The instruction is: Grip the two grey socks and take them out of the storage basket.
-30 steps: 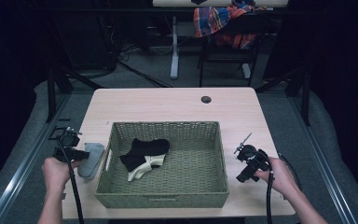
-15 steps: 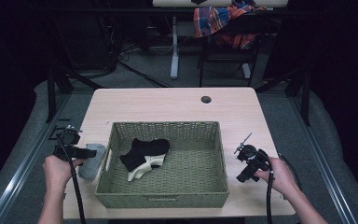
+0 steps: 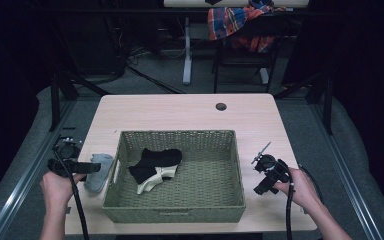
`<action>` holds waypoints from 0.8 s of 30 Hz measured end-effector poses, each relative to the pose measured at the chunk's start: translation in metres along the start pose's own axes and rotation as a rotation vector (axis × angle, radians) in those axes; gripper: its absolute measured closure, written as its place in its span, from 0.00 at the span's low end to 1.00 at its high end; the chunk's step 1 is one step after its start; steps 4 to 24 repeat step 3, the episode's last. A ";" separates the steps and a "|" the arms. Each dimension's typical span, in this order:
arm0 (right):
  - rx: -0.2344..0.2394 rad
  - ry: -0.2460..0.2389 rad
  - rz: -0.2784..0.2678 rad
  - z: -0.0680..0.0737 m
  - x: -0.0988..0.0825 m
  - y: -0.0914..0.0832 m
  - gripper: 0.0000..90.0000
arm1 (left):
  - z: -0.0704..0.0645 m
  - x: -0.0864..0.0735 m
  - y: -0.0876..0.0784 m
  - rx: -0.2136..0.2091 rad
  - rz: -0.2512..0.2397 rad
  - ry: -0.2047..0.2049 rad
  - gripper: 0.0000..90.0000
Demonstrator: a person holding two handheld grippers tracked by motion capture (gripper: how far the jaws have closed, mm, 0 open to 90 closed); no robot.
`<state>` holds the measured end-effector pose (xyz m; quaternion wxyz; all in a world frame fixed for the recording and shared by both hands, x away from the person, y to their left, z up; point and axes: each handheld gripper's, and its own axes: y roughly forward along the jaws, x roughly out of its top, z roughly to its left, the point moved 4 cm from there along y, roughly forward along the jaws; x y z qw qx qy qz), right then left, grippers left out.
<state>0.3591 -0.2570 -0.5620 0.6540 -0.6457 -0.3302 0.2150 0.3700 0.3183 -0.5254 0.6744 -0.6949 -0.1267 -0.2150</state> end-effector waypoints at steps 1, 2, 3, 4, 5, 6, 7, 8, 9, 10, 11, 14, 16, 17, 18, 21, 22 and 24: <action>0.000 -0.001 -0.001 0.000 0.000 0.000 0.12 | 0.000 0.000 0.002 -0.001 0.005 0.001 0.00; 0.004 0.002 -0.007 0.000 0.000 0.000 0.12 | 0.000 0.000 0.003 0.003 0.009 0.004 0.00; 0.004 0.001 -0.007 0.000 0.000 0.000 0.12 | 0.000 0.000 0.005 0.002 0.012 0.008 0.00; 0.004 0.001 -0.007 0.000 0.000 0.000 0.12 | 0.000 0.000 0.005 0.002 0.012 0.008 0.00; 0.004 0.001 -0.007 0.000 0.000 0.000 0.12 | 0.000 0.000 0.005 0.002 0.012 0.008 0.00; 0.004 0.001 -0.007 0.000 0.000 0.000 0.12 | 0.000 0.000 0.005 0.002 0.012 0.008 0.00; 0.004 0.001 -0.007 0.000 0.000 0.000 0.12 | 0.000 0.000 0.005 0.002 0.012 0.008 0.00; 0.004 0.001 -0.007 0.000 0.000 0.000 0.12 | 0.000 0.000 0.005 0.002 0.012 0.008 0.00; 0.004 0.001 -0.007 0.000 0.000 0.000 0.12 | 0.000 0.000 0.005 0.002 0.012 0.008 0.00; 0.004 0.001 -0.007 0.000 0.000 0.000 0.12 | 0.000 0.000 0.005 0.002 0.012 0.008 0.00; 0.004 0.001 -0.007 0.000 0.000 0.000 0.12 | 0.000 0.000 0.005 0.002 0.012 0.008 0.00; 0.004 0.001 -0.007 0.000 0.000 0.000 0.12 | 0.000 0.000 0.005 0.002 0.012 0.008 0.00; 0.004 0.001 -0.007 0.000 0.000 0.000 0.12 | 0.000 0.000 0.005 0.002 0.012 0.008 0.00; 0.004 0.001 -0.007 0.000 0.000 0.000 0.12 | 0.000 0.000 0.005 0.002 0.012 0.008 0.00; 0.004 0.001 -0.007 0.000 0.000 0.000 0.12 | 0.000 0.000 0.005 0.002 0.012 0.008 0.00; 0.004 0.001 -0.007 0.000 0.000 0.000 0.12 | 0.000 0.000 0.005 0.002 0.012 0.008 0.00; 0.004 0.001 -0.007 0.000 0.000 0.000 0.12 | 0.000 0.000 0.005 0.002 0.012 0.008 0.00; 0.004 0.001 -0.007 0.000 0.000 0.000 0.12 | 0.000 0.000 0.005 0.002 0.012 0.008 0.00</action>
